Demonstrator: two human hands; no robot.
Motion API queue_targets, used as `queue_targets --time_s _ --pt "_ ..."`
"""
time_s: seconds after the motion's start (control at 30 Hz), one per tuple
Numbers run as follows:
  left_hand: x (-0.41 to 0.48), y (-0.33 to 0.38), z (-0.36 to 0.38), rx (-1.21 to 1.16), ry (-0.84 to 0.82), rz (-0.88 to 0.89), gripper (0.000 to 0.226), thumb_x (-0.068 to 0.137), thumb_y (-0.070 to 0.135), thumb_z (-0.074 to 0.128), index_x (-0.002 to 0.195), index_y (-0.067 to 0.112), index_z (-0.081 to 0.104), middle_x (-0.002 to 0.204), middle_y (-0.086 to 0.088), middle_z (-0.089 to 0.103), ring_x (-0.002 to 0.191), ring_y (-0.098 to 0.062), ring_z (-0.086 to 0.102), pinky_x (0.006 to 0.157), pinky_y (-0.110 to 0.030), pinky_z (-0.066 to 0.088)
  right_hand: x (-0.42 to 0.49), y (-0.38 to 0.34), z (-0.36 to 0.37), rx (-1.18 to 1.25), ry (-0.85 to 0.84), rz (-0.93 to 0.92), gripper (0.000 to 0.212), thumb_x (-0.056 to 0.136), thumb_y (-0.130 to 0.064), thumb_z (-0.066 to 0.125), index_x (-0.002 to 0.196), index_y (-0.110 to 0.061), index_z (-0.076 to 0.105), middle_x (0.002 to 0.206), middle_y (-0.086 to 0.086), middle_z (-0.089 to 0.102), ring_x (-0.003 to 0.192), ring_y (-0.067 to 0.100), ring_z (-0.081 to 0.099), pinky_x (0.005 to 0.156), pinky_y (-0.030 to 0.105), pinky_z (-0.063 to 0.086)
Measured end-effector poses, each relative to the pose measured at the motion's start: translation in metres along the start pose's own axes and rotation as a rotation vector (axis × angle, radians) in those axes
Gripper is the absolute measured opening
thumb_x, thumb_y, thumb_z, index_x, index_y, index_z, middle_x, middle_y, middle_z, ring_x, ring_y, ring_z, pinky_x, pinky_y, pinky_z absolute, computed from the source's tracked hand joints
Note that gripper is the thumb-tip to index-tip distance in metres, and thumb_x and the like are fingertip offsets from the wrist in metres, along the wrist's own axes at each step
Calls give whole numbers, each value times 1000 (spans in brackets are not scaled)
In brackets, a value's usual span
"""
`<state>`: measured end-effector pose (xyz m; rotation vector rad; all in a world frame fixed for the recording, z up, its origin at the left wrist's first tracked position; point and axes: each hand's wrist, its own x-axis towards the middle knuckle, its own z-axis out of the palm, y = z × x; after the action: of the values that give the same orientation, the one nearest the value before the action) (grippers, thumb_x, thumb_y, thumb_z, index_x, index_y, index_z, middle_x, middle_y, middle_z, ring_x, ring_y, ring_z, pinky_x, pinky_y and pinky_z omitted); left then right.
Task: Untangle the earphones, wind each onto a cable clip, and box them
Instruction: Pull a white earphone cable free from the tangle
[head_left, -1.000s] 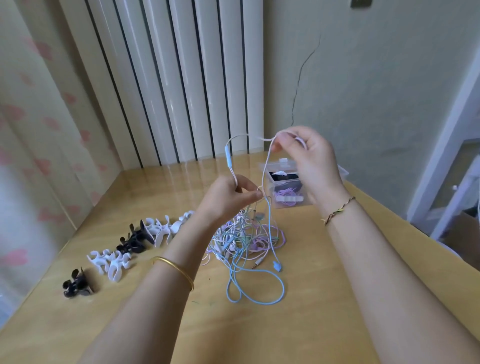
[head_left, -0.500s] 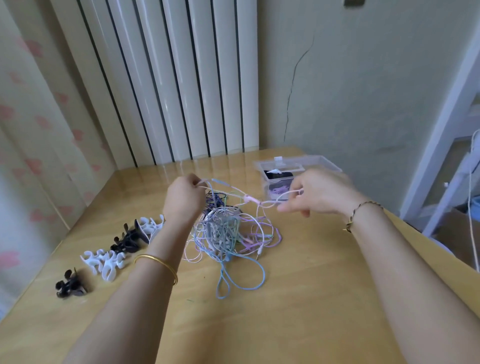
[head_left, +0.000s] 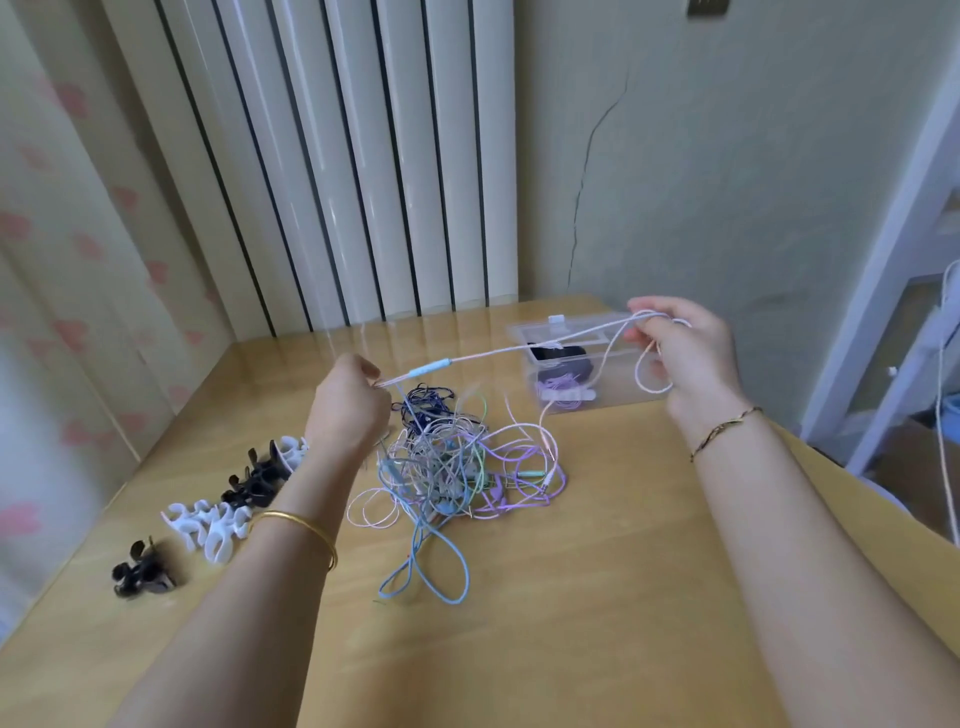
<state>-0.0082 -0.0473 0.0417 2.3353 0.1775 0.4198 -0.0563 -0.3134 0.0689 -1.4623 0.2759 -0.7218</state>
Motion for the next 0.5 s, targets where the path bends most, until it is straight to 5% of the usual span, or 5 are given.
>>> queue_targets --time_s 0.17,0.23,0.33,0.43,0.5 --pt "-5 21 -22 -219 -533 -28 34 80 -10 44 97 16 59 58 -2 43 43 -13 29 43 -17 23 3 -3 -5 230 69 131 37 90 6 34 87 -17 63 71 5 60 60 14 64 63 29 47" --pt "-7 28 -29 -354 -622 -39 30 83 -9 41 86 11 63 47 3 37 38 -8 22 39 -14 15 5 -8 -6 417 28 261 36 91 6 30 85 -13 61 69 8 63 57 22 66 63 36 53" --pt "-7 37 -32 -368 -517 13 20 86 -1 52 77 8 68 43 7 37 43 -10 23 41 -16 18 3 -12 -2 267 -51 167 33 92 2 29 85 -15 57 50 0 47 35 12 44 43 22 40" --pt "-7 45 -29 -214 -298 143 14 91 13 57 84 16 69 56 2 45 50 -15 33 48 -22 29 9 -13 0 -372 -23 -280 27 91 -9 38 91 -21 62 73 -3 55 61 12 48 55 26 36" --pt "-6 47 -26 -9 -176 247 17 94 23 53 89 26 69 72 -5 54 66 -22 48 62 -26 39 12 -14 0 -579 -127 -326 20 91 -15 46 94 -20 65 85 -1 59 77 18 51 66 30 39"
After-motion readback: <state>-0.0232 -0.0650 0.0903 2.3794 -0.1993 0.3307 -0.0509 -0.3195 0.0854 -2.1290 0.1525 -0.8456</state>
